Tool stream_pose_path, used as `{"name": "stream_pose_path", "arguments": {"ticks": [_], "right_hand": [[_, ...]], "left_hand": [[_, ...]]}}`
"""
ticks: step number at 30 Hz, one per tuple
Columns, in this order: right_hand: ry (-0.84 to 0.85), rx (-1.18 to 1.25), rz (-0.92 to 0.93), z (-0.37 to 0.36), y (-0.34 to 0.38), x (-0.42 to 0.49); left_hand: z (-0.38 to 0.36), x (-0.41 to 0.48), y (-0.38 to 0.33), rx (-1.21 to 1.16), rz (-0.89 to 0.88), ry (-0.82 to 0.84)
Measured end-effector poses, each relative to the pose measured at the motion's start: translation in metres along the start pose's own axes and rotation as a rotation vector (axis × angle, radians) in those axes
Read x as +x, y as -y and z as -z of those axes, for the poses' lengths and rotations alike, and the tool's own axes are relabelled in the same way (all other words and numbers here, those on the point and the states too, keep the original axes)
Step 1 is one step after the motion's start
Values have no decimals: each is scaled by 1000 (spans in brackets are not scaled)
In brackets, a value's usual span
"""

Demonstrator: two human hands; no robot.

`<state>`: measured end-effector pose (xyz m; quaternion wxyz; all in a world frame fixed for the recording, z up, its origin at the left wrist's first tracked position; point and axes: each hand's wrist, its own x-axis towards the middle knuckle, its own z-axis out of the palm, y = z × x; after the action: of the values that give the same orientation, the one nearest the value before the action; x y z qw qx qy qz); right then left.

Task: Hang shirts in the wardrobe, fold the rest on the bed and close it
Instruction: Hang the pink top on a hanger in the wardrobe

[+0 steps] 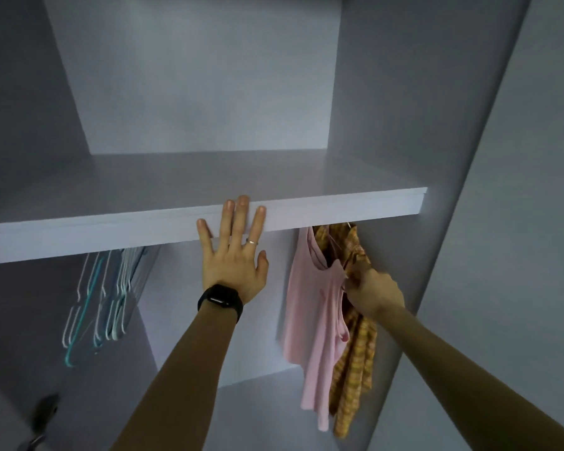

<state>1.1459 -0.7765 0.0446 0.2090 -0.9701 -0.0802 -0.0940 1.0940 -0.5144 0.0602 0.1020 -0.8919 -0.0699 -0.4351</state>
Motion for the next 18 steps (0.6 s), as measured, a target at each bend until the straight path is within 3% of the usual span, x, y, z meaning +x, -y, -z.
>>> {"name": "stream_pose_path", "arguments": {"ticks": [4, 8, 13, 18], "right_hand": [[-28, 88, 29, 29, -16, -78], [-164, 135, 28, 48, -33, -164], [-327, 141, -79, 54, -55, -285], [-432, 56, -308, 55, -93, -405]], "left_hand": [[34, 0, -13, -122, 54, 190], [68, -8, -34, -362, 83, 323], [101, -92, -108, -716, -149, 394], [141, -198, -215, -942, -507, 649]]}}
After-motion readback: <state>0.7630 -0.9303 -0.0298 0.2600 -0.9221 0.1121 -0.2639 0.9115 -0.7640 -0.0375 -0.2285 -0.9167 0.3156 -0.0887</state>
